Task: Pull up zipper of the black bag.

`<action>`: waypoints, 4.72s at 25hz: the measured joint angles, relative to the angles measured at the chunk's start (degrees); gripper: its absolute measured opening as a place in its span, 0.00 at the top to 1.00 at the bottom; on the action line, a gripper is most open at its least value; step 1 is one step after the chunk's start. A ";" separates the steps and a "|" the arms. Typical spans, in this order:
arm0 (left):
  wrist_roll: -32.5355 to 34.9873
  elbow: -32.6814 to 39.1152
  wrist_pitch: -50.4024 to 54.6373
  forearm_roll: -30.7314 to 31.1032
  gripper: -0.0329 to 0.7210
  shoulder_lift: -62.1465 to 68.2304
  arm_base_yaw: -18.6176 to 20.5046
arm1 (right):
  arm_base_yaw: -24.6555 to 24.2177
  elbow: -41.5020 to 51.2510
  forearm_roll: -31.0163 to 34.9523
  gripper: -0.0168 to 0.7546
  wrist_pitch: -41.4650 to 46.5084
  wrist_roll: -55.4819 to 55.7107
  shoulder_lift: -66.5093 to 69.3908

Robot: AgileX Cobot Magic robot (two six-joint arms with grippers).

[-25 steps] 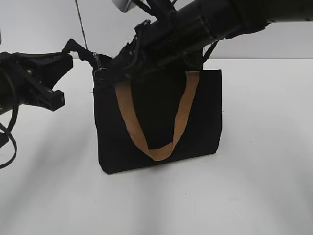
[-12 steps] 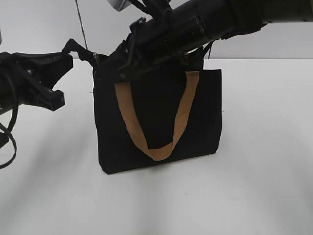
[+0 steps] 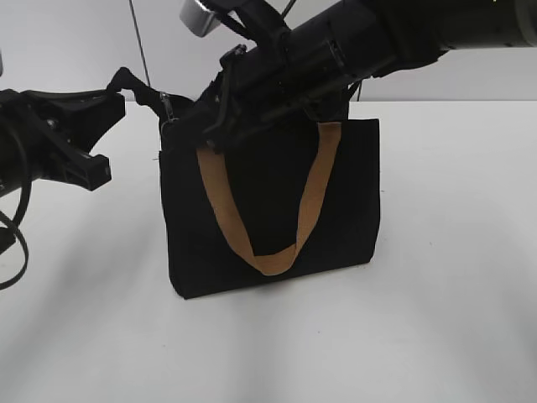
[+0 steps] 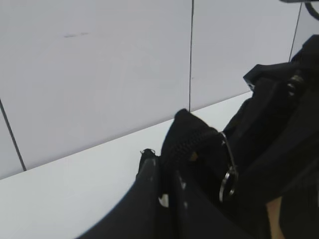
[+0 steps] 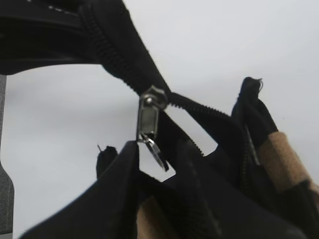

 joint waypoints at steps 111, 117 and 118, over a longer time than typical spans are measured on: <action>-0.44 -13.19 82.52 -20.83 0.43 -23.18 1.78 | -18.40 9.74 -28.72 0.38 21.37 42.99 -25.74; -4.17 -13.23 87.63 -17.39 0.43 -34.97 1.78 | -18.40 22.21 -30.29 0.38 19.22 44.49 -37.83; -4.81 -13.23 88.61 -16.56 0.43 -35.86 1.78 | -18.40 23.87 -30.43 0.38 18.68 44.99 -39.89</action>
